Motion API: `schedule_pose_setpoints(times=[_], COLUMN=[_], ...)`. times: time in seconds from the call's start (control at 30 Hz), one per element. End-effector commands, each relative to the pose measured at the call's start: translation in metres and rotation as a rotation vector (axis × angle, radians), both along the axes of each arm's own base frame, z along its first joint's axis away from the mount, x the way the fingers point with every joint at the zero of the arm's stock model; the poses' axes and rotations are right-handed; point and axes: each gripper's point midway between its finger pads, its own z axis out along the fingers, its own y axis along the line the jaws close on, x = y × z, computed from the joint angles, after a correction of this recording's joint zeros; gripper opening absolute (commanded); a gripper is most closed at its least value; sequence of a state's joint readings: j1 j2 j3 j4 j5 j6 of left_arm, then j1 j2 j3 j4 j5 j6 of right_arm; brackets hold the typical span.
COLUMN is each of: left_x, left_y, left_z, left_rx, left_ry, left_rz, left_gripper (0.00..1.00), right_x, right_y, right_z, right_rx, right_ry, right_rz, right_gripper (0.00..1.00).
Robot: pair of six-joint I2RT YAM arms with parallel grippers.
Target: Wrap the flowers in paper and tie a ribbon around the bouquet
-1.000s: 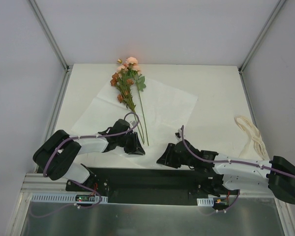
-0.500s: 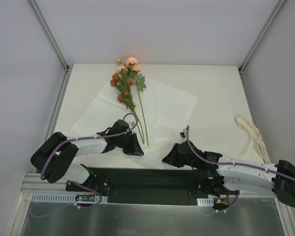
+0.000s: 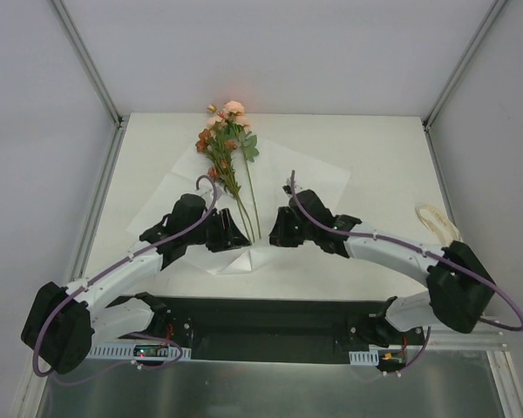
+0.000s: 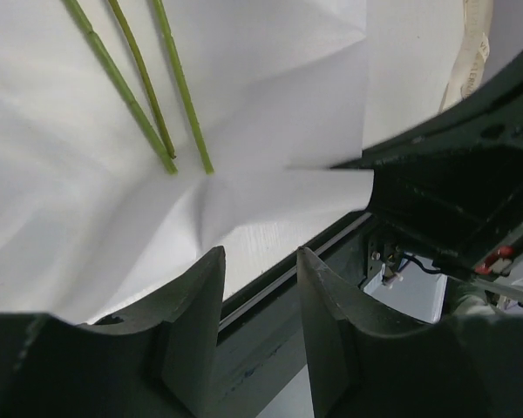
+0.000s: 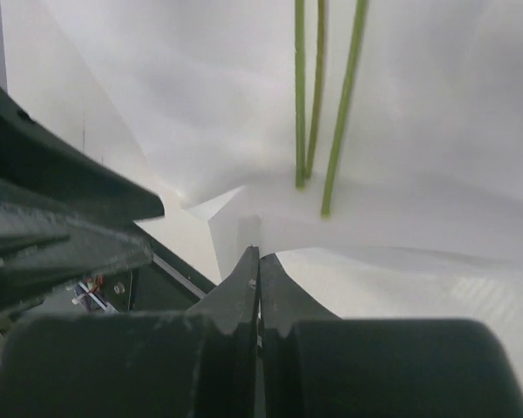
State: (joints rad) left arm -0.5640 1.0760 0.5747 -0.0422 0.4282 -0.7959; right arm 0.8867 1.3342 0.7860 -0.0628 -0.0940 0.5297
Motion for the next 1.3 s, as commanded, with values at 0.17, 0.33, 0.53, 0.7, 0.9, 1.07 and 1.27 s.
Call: schedule_pose_setpoints(times=[0.17,0.33,0.53,0.7,0.9,1.07,1.27], left_x=[-0.010,-0.014,-0.009,-0.013,-0.015,-0.020,-0.025], left_y=[0.035,0.035,0.025,0.015,0.009,0.007,0.005], left_z=[-0.010,-0.017,-0.020,-0.031,-0.030,-0.021,-0.018], left_rx=[0.060,0.067,0.087,0.086,0.046,0.007,-0.018], left_ry=[-0.073,-0.041,-0.010,0.062,0.071,0.075,0.099], left_rz=[0.094,0.078,0.011,-0.060,-0.078,-0.077,-0.078], left_gripper=[0.38,0.46,0.52,0.52,0.59,0.65,0.70], right_x=[0.065,0.079,0.083,0.082,0.092,0.102,0.111], right_y=[0.046,0.043,0.050,0.051,0.046,0.037,0.026], right_z=[0.013,0.016,0.023,0.016,0.007,0.000,0.010], right_rx=[0.030,0.047,0.104,0.114,0.066,0.013,0.033], right_ry=[0.014,0.025,0.058,0.095,0.079,0.074,0.057], right_rz=[0.275,0.374,0.462,0.452,0.383,0.324,0.280], right_gripper=[0.00,0.00,0.04,0.27,0.50,0.67,0.81])
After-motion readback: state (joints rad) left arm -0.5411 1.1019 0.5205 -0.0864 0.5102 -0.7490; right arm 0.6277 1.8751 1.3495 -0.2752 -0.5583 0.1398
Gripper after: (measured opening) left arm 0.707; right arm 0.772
